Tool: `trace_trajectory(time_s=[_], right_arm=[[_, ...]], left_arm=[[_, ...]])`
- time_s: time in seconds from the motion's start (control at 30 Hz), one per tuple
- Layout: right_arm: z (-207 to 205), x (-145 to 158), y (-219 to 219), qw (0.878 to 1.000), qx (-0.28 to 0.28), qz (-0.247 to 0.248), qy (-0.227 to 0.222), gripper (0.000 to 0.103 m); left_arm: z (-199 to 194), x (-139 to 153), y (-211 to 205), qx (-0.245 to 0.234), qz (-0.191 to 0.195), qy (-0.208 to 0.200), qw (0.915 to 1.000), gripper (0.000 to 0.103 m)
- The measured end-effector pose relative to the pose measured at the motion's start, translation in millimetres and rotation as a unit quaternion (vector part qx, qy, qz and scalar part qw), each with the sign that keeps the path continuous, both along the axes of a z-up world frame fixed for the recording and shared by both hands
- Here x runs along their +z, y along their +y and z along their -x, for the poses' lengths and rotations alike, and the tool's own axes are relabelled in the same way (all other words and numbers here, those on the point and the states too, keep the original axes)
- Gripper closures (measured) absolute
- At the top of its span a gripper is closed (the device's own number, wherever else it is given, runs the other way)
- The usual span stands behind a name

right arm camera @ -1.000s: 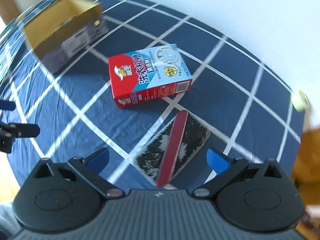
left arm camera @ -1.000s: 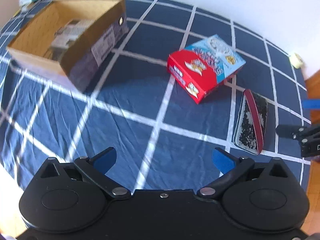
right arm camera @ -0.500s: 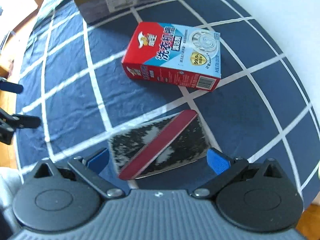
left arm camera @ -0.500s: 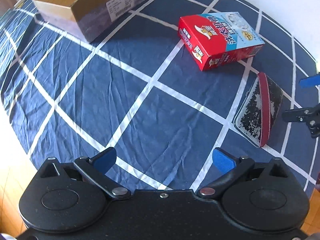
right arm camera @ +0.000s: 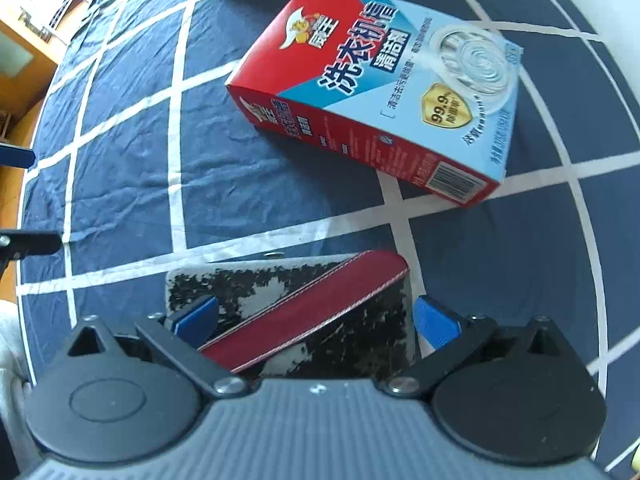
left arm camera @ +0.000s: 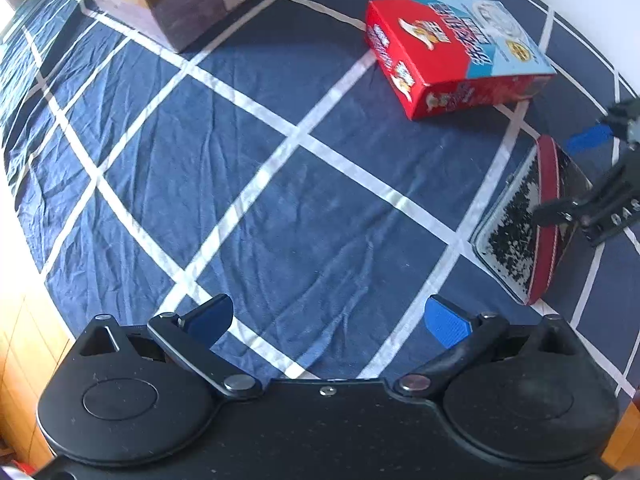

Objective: Organize objects
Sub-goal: 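Move the right tool to the grey-black case with red strap, then close the right tool on the grey-black case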

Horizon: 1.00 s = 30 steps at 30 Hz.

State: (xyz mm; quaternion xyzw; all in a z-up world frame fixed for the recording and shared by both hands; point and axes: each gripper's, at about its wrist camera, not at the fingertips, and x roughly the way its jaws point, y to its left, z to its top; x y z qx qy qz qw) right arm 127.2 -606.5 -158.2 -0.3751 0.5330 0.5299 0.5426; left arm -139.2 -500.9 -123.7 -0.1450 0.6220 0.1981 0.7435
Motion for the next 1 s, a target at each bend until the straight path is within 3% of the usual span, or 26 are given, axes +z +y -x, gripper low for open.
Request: trace_trajectory(time_s=[0.57, 1.0], right_arm=[[-7, -13, 2, 1.0, 0.006, 0.007, 0.017, 0.001], [2, -11, -8, 0.992, -0.123, 0.043, 0.0, 0.001]], left_arm=[[-3, -10, -13, -0.005, 0.012, 0.005, 0.9999, 0.0], [-11, -5, -2, -0.015, 0.032, -0.008, 0.9994, 0.0]])
